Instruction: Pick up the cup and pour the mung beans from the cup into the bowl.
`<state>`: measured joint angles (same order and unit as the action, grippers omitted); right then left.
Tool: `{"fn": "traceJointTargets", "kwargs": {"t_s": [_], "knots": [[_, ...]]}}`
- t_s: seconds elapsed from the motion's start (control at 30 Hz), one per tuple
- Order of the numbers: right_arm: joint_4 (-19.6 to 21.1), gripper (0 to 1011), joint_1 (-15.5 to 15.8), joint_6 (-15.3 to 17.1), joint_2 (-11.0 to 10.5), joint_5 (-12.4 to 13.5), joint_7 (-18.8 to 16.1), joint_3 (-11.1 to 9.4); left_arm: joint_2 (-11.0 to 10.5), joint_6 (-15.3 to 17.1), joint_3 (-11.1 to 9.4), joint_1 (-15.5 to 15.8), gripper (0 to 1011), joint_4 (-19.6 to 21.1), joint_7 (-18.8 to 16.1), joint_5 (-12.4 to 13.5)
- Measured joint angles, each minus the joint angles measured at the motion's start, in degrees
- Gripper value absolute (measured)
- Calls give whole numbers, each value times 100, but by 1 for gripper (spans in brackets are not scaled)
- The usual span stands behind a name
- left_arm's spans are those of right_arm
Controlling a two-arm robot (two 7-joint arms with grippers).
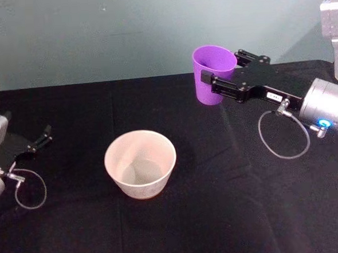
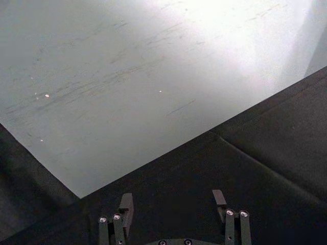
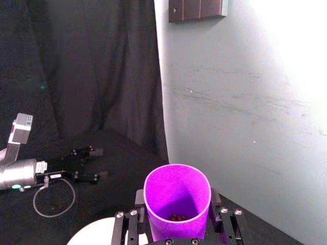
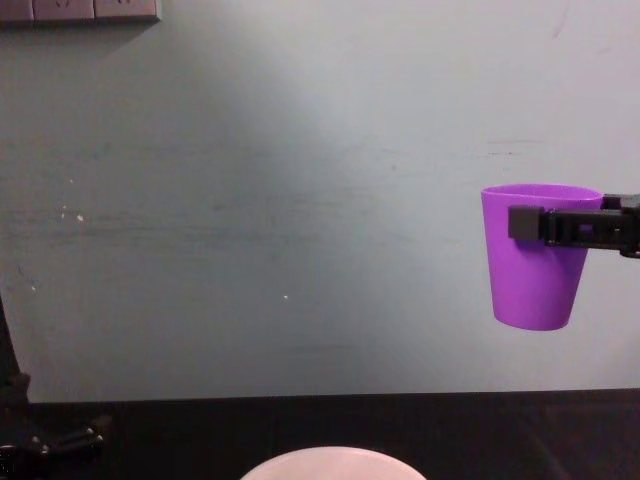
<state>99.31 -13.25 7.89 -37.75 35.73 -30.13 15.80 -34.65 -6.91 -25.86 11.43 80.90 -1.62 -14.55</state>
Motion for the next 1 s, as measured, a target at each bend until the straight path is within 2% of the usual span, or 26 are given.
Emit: {"fn": "traceJointTargets", "kwargs": {"t_s": [1.0], "knots": [[0, 723, 0, 0, 0, 0, 0, 0, 0, 0, 0, 0, 1000, 0, 0, 0]]}}
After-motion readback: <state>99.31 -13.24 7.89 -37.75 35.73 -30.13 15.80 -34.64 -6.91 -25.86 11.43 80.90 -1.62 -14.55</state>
